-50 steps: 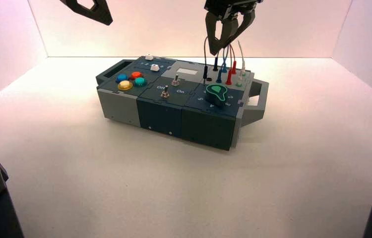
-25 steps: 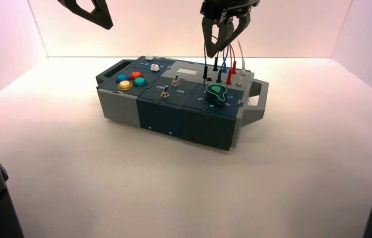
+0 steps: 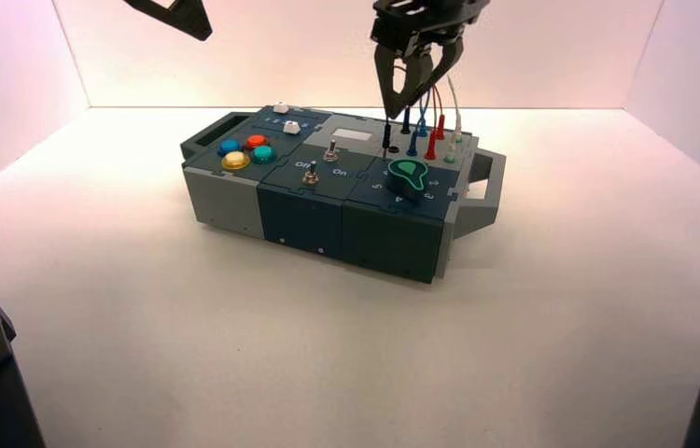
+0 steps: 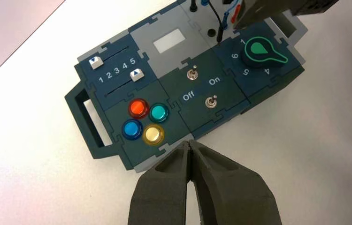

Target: Insert the black wire.

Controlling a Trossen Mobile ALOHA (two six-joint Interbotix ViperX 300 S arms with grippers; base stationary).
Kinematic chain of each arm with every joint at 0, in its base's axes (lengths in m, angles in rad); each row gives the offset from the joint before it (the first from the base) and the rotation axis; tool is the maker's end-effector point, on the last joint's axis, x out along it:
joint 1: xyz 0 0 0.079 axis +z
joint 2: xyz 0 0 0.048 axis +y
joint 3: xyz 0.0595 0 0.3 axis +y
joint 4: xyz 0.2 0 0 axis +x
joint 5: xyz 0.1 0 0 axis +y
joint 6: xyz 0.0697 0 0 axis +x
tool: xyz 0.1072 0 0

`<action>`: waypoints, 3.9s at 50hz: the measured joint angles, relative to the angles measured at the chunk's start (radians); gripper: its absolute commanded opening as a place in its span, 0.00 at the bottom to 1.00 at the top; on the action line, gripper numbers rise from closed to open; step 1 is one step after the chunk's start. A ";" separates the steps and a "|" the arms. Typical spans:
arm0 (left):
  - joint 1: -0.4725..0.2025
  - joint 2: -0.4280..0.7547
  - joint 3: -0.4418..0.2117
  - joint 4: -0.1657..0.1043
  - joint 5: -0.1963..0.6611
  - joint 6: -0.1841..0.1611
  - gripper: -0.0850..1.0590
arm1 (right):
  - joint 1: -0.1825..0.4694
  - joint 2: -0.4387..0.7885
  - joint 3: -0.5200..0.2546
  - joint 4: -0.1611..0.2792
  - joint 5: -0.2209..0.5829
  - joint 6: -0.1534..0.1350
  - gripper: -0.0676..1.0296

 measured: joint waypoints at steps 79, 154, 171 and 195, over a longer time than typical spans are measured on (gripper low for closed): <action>0.000 -0.003 0.000 -0.003 -0.020 0.003 0.05 | 0.023 0.084 -0.026 -0.017 -0.041 -0.002 0.50; 0.000 0.003 0.000 -0.021 -0.063 0.003 0.05 | 0.009 0.103 -0.035 -0.072 -0.064 0.000 0.04; 0.000 0.008 0.000 -0.021 -0.071 0.003 0.05 | -0.009 0.101 -0.035 -0.078 -0.075 0.003 0.04; 0.002 0.008 0.000 -0.021 -0.071 0.003 0.05 | -0.015 0.120 -0.035 -0.080 -0.089 0.005 0.04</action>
